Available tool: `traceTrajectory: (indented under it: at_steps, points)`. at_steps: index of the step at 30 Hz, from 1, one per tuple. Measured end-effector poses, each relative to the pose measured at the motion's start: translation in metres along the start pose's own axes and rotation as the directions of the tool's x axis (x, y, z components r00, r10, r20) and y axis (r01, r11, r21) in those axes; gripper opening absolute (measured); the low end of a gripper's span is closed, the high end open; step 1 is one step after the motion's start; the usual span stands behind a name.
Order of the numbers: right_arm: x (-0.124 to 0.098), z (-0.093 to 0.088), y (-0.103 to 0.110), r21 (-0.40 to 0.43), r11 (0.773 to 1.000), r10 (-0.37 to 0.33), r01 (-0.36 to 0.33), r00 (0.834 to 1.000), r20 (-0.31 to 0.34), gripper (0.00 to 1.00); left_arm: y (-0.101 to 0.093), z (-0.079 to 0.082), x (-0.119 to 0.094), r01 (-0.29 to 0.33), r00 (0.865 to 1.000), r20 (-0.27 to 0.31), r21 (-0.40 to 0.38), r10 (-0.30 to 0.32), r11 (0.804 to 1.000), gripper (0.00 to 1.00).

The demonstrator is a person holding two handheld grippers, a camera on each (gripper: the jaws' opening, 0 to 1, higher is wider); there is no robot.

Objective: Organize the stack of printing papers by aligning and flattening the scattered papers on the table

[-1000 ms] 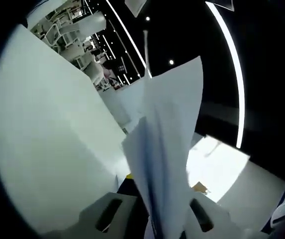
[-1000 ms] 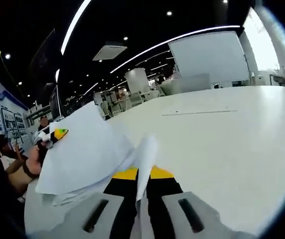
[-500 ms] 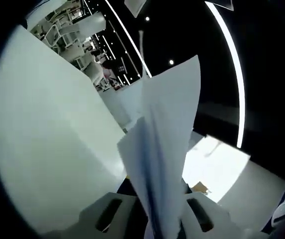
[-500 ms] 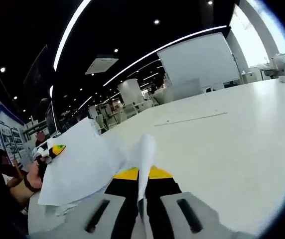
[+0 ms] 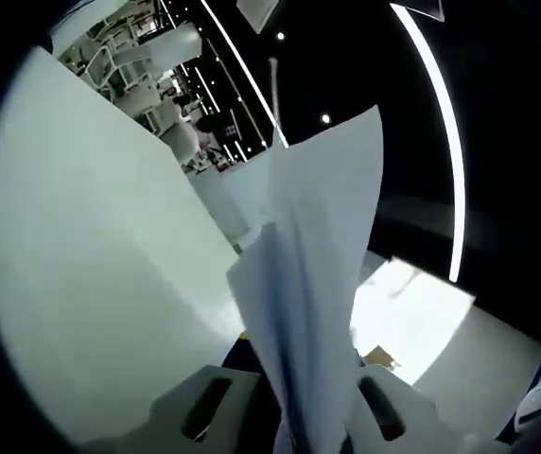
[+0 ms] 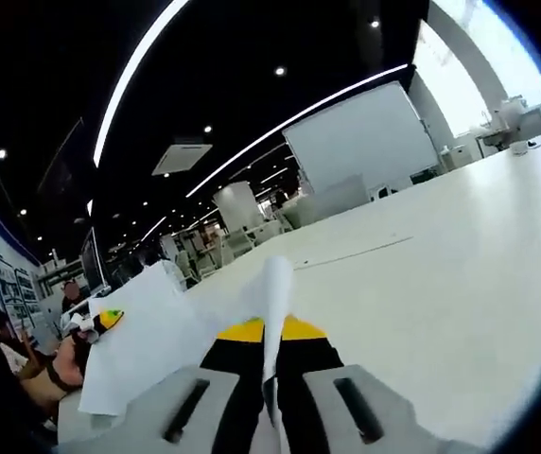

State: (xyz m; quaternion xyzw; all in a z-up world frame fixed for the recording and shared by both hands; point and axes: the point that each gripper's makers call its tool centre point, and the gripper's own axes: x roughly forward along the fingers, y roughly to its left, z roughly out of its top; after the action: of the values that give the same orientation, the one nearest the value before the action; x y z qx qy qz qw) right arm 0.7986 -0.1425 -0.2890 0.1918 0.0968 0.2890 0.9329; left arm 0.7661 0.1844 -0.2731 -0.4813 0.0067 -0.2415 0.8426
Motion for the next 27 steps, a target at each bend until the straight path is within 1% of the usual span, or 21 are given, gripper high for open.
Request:
traceTrajectory:
  at_steps: [7,10,12,19,22,27]
  points:
    - [-0.001,0.006,0.000,-0.017,1.000,0.001,-0.001,1.000,0.027,0.00,0.002,0.001,0.000,0.000,1.000,0.001,-0.001,0.000,1.000,0.06]
    - [-0.002,0.008,0.004,-0.007,1.000,0.020,-0.020,0.999,0.035,0.00,0.000,0.000,0.000,0.000,1.000,0.000,-0.001,0.000,1.000,0.06]
    - [-0.003,0.010,0.006,-0.019,1.000,0.025,-0.025,0.999,0.043,0.00,0.000,0.000,0.000,0.000,1.000,0.001,-0.001,0.000,1.000,0.06]
    - [-0.012,0.024,0.009,-0.056,0.998,0.016,-0.011,0.995,0.102,0.00,0.000,0.000,0.000,0.000,1.000,0.001,0.000,0.000,1.000,0.06]
    - [-0.016,0.032,0.014,-0.081,0.997,0.023,-0.012,0.990,0.141,0.00,0.000,0.000,0.000,-0.001,1.000,0.000,0.001,0.001,1.000,0.06]
    - [-0.017,0.037,0.019,-0.102,0.995,0.034,-0.018,0.986,0.163,0.00,-0.001,0.000,0.001,-0.001,1.000,0.001,0.002,0.001,1.000,0.06]
